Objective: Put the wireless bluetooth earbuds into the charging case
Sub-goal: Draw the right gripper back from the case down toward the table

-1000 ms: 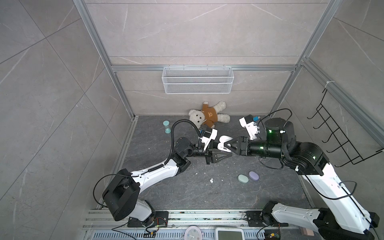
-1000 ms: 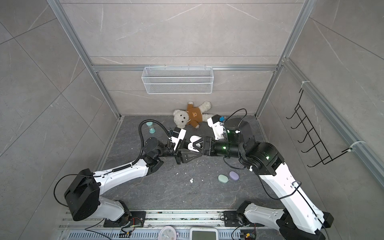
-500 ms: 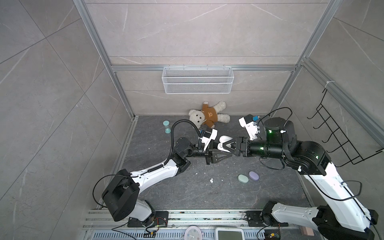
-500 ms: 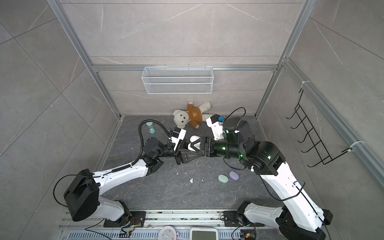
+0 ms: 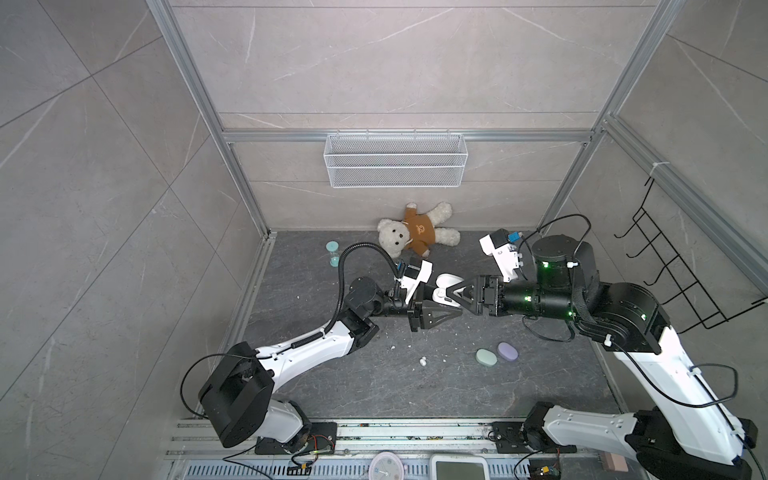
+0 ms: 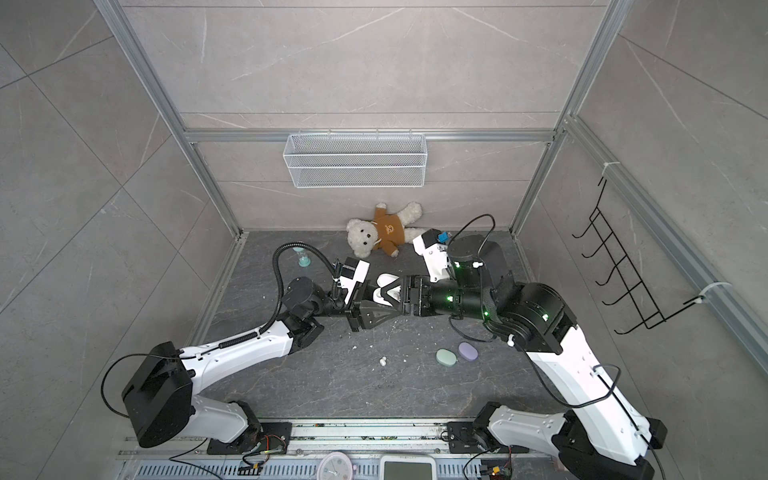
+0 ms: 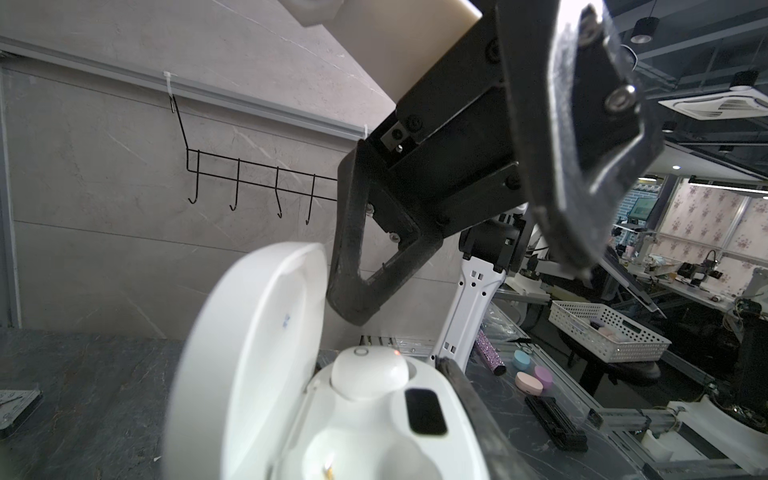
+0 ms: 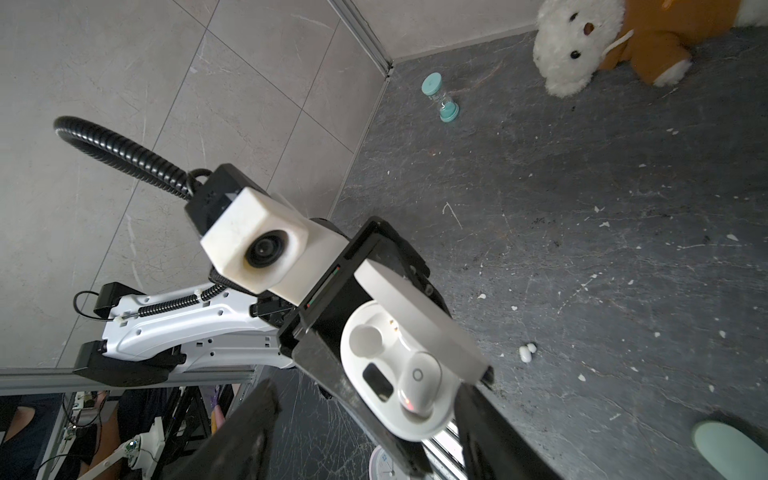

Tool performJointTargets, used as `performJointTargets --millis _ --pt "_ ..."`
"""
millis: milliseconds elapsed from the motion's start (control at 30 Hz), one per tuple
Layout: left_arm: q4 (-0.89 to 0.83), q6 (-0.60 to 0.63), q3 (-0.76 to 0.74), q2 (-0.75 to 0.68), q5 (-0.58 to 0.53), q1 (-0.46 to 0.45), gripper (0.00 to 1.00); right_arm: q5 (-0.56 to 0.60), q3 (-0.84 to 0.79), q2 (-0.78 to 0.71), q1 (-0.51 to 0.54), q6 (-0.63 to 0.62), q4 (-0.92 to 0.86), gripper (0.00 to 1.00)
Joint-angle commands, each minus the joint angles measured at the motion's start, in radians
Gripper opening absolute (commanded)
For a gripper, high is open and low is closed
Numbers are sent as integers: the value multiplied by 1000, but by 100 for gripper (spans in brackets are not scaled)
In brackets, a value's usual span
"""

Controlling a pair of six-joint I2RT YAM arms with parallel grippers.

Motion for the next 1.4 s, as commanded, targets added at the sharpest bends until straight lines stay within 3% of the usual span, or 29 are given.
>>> performJointTargets --millis 0,300,733,1000,1367 --pt "-13 65 -22 -56 -12 1 17 -6 27 -2 22 -9 -44 70" --pt "-186 145 -115 -201 -73 41 17 6 -81 -77 34 36 -75 73" --pt "-480 229 -197 -466 -128 49 17 152 -470 -218 34 152 9 75" --pt "-564 253 -224 -562 -149 50 17 150 -711 -62 35 165 212 72" --pt "-595 236 -274 -647 -189 49 18 67 -861 267 77 276 539 67"
